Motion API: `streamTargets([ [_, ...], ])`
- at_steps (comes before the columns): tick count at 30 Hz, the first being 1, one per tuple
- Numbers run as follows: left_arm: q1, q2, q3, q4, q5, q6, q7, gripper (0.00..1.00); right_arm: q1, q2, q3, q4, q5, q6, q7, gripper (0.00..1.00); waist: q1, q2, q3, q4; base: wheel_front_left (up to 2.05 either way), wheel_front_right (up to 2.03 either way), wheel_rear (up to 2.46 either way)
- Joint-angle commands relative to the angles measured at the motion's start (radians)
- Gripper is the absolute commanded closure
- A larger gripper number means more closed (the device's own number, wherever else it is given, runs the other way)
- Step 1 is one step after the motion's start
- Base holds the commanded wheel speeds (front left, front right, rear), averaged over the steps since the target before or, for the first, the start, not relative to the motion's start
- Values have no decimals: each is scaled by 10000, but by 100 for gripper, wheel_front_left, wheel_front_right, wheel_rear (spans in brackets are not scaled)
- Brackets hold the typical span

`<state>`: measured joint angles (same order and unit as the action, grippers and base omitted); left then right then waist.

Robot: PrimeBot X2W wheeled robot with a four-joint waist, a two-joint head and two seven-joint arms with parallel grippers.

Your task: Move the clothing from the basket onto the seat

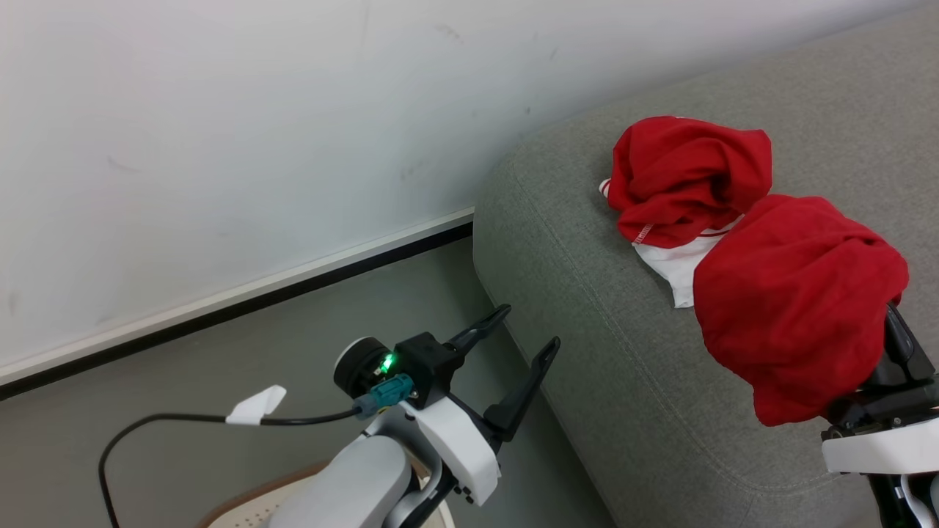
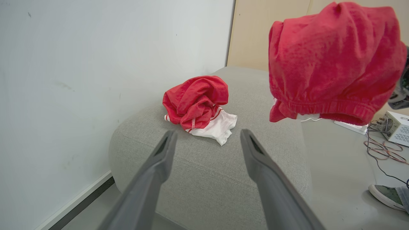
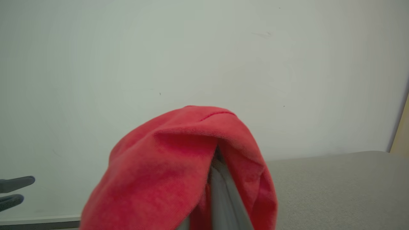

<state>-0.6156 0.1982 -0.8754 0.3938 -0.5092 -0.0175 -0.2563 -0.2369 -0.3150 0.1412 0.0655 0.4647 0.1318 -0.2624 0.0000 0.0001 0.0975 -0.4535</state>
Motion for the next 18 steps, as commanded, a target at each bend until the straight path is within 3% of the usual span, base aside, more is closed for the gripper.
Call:
streamTargets([
  [1,-60,30,31,45,114,-25,-23,0,118,-23,-70,-39,-108,-23,-33,100,0,-1,38,-14,0,0,0],
  [9,-262,-21,-40,62,122,-149,-2,0,-437,-183,-598,21,278,-23,-33,100,0,-1,627,265,0,0,0],
  [18,-770,107,-111,-52,224,-199,254,0,-1505,-677,-1356,916,550,-23,-32,100,0,-1,1928,1137,0,0,0],
])
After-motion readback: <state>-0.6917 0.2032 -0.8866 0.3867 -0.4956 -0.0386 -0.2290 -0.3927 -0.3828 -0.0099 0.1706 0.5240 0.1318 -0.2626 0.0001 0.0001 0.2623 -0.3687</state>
